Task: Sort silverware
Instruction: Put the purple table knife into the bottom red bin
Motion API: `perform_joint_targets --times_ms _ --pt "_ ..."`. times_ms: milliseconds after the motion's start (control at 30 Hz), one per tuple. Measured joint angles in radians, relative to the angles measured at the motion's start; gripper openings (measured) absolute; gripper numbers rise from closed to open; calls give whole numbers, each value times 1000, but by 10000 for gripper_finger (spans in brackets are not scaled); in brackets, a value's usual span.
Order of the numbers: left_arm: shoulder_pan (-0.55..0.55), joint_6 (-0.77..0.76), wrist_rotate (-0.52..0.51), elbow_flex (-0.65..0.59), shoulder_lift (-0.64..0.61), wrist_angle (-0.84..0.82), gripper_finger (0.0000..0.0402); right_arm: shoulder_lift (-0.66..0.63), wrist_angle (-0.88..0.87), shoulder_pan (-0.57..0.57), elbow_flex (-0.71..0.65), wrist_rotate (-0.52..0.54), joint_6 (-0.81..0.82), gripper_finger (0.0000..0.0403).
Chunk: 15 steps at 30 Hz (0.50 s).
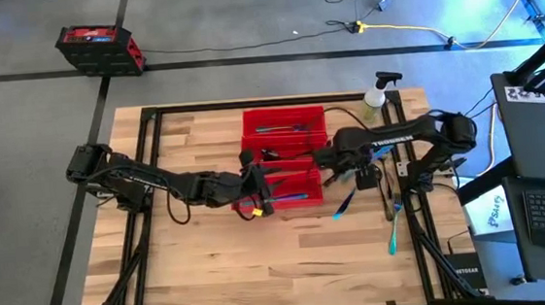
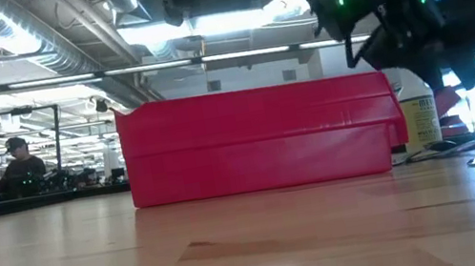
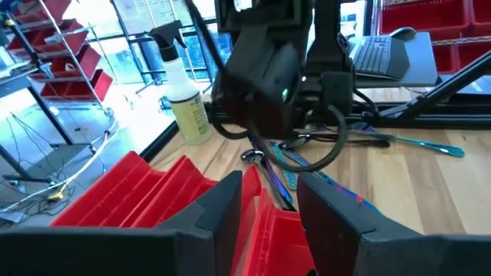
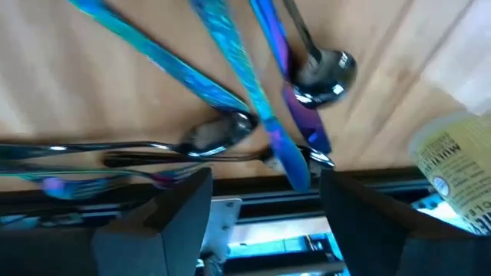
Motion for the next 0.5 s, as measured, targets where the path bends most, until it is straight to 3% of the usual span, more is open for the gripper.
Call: perform_joint_targets --times_ms 167,500 --pt "0 -31 0 0 0 -3 114 0 23 -42 -108 34 -47 221" --pt "0 -21 1 0 0 -11 114 -1 314 -43 -273 55 -135 221"
